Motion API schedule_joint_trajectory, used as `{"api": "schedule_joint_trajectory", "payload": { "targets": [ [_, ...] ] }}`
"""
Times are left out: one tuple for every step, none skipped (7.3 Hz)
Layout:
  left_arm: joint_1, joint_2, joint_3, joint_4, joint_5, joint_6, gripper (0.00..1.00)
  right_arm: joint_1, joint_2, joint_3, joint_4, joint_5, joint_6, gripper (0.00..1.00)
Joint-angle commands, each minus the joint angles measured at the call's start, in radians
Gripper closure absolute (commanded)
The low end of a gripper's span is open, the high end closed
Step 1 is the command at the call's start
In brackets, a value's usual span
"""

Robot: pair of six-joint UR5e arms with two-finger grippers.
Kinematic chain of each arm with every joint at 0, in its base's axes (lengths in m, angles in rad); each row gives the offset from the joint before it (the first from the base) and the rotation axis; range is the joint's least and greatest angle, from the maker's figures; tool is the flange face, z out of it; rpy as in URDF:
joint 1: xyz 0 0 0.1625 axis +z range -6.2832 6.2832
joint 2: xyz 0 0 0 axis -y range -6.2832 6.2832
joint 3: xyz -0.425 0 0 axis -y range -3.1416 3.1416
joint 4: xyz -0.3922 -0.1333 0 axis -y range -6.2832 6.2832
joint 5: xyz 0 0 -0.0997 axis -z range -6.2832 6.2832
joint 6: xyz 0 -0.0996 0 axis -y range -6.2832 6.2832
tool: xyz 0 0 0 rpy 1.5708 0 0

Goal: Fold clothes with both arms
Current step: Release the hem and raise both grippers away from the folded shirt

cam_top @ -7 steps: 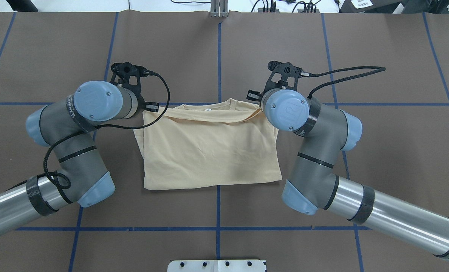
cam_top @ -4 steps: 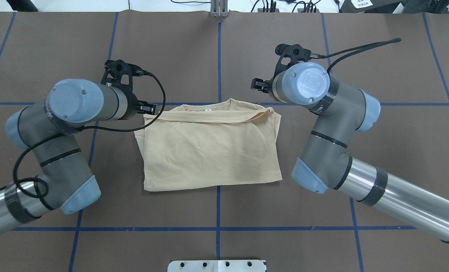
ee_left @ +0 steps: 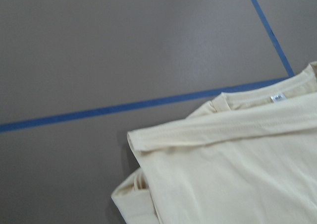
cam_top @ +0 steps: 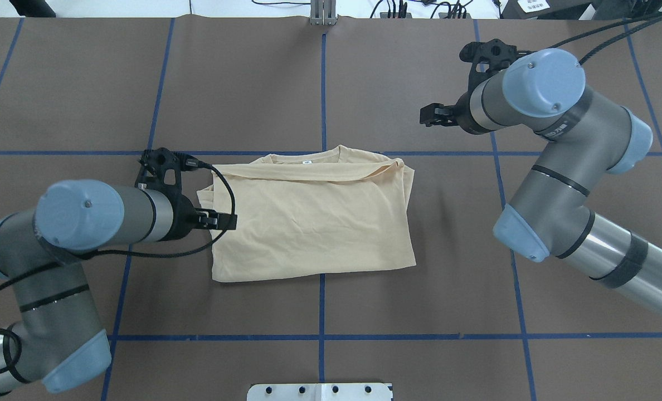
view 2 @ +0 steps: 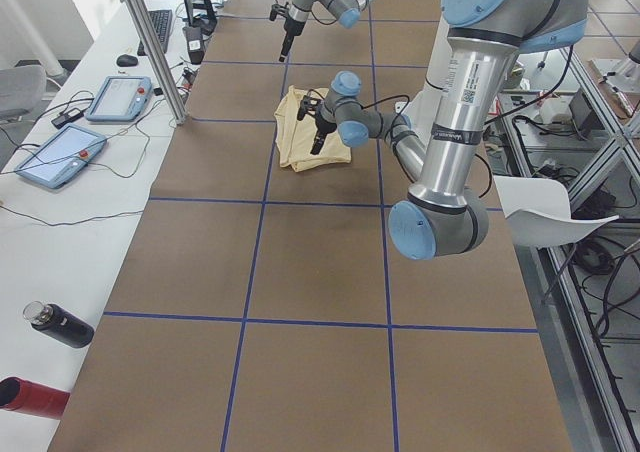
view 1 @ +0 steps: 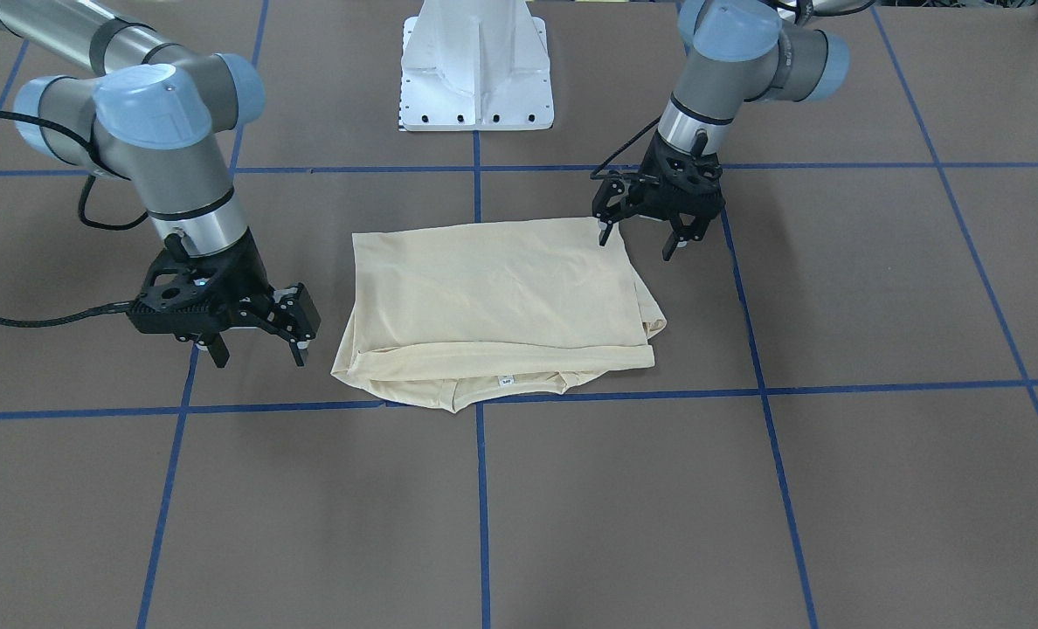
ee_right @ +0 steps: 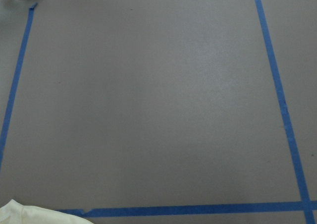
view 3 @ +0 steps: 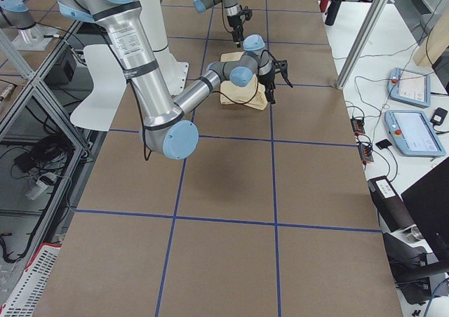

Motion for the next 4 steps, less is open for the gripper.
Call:
{"api": "schedule_joint_trajectory", "payload": {
  "targets": [
    [0.11, 0.009, 0.012, -0.011, 0.052, -0.072, 0.01, 0.027, -0.044, 0.013, 0.057, 0.033, -0.04, 0.0],
    [0.118, 0.011, 0.022, -0.01, 0.054, -0.072, 0.01, 0.027, -0.044, 0.013, 0.057, 0.033, -0.038, 0.0],
    [0.12, 0.009, 0.041, -0.01, 0.054, -0.072, 0.03, 0.027, -0.044, 0.013, 0.057, 0.031, -0.038, 0.0],
    [0.127, 0.009, 0.05, -0.011, 0.052, -0.072, 0.11, 0.027, -0.045, 0.013, 0.057, 0.031, -0.038, 0.0]
  ]
}}
